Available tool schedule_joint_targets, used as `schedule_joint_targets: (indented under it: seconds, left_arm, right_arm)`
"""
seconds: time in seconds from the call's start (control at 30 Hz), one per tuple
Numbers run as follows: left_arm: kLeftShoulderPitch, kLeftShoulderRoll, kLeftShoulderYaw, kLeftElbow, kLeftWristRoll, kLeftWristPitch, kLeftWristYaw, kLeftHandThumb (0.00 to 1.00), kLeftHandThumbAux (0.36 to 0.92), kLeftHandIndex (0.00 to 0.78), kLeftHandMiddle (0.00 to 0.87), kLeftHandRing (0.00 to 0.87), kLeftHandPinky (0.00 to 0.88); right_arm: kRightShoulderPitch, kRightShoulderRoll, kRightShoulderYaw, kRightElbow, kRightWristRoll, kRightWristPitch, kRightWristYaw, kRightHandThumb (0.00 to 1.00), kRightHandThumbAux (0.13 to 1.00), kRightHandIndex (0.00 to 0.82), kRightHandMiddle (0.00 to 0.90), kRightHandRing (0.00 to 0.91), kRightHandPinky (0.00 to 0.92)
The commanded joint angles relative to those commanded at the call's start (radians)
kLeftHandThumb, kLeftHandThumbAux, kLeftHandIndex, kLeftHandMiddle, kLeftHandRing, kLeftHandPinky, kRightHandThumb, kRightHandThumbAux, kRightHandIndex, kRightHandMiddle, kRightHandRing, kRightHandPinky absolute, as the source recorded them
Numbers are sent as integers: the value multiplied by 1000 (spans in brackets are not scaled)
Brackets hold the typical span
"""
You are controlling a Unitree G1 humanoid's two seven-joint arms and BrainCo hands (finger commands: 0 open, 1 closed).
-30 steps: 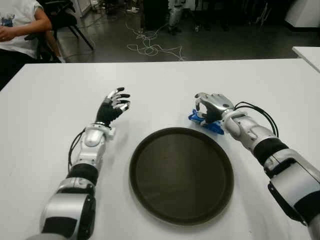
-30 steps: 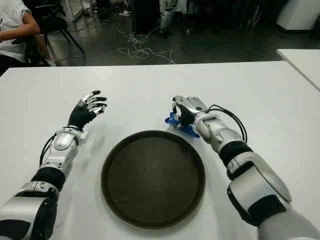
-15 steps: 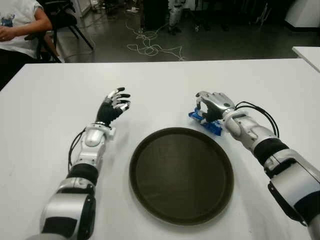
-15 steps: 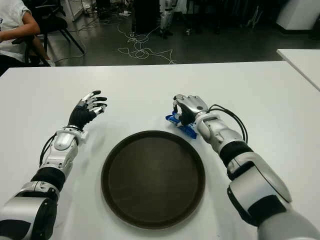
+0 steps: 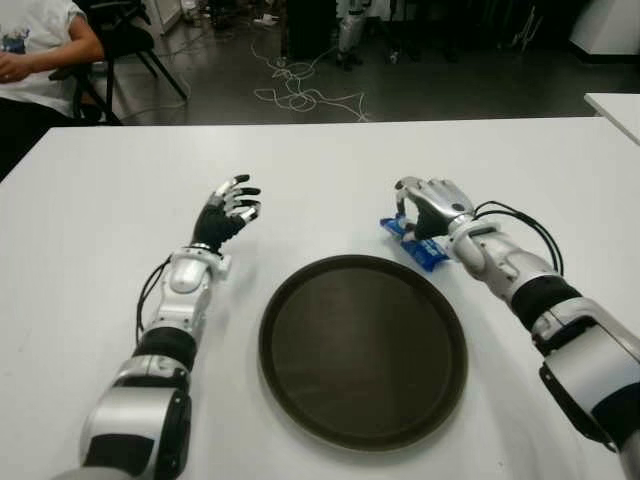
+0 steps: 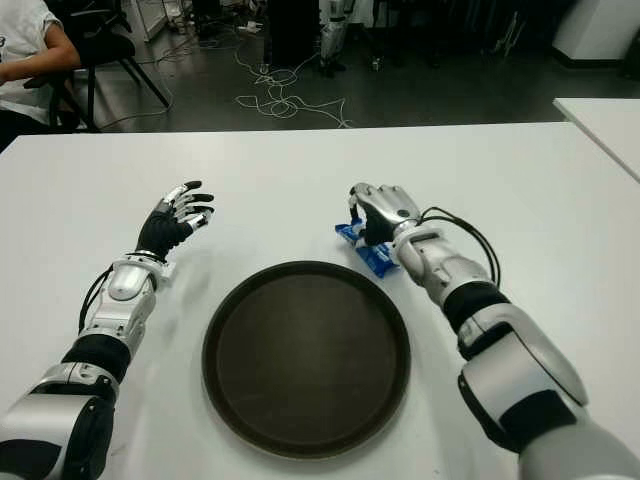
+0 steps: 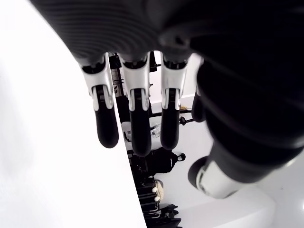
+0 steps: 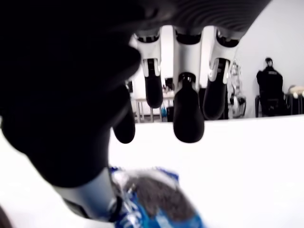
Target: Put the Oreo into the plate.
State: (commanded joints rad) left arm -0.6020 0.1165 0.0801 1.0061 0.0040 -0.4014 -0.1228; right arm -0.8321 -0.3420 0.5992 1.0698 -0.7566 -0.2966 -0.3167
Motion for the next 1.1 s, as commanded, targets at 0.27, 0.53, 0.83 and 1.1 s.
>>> schedule_joint_targets:
  seconds: [0.27,0.53,0.83,1.1]
  left_arm:
    - [2,1,-2,-7,2,5,-1,375,791,164,278,280,304]
    - [4,3,-4,-6,5,-1,-1,359,791,171,280,284,304]
    - [5,5,-9,-7,13,-5,4,326,785,170,281,287,302]
    - [6,7,-6,-10,12,7,1,332,786,165,280,285,299]
  right_arm:
    - [7,-11,-10,-34,15,9,31,70,904,470,586,595,562]
    - [11,-15,-22,-50,24,43,135,3,799,168,224,229,151]
    - [5,-22,-10,-50,4,67,202,0,747,53,56,65,66]
    - [4,-24,-9,-49,2,60,190,0,748,11,8,14,33]
